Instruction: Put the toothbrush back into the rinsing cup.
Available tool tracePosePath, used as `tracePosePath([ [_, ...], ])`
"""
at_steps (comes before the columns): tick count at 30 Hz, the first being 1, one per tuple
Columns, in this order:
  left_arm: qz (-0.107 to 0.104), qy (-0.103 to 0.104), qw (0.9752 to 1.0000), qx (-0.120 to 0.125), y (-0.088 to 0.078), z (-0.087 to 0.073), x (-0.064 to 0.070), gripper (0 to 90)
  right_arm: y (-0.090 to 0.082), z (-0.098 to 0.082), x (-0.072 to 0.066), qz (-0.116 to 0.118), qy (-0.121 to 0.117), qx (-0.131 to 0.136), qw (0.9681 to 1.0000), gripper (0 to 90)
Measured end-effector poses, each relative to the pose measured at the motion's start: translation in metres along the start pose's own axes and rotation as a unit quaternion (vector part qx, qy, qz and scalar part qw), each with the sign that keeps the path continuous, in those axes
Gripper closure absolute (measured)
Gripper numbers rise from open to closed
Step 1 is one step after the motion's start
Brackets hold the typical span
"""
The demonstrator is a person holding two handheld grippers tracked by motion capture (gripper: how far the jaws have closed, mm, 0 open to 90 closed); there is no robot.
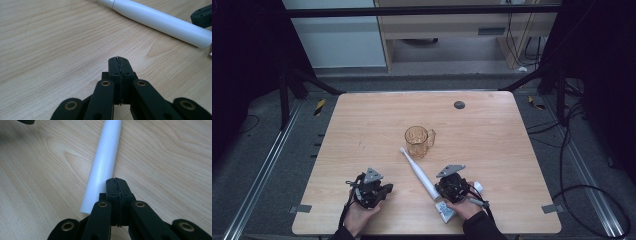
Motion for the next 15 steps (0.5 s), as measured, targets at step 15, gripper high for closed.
tracePosePath([
  [15, 0.005, -0.005, 1.0000, 0.007, -0.003, 0.002, -0.004, 90.0, 0.012, 0.001, -0.024, 0.030, -0.007, -0.002, 0.9995, 89.8],
])
Point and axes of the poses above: each handheld gripper's, and its own axes: y roughly forward along the jaws, z roughly out of its top, x roughly to its right, the point moved 5 cm from there along y, roughly forward along the jaws, and after that the axes turned 12 degrees about x, right-handed, at the moved point
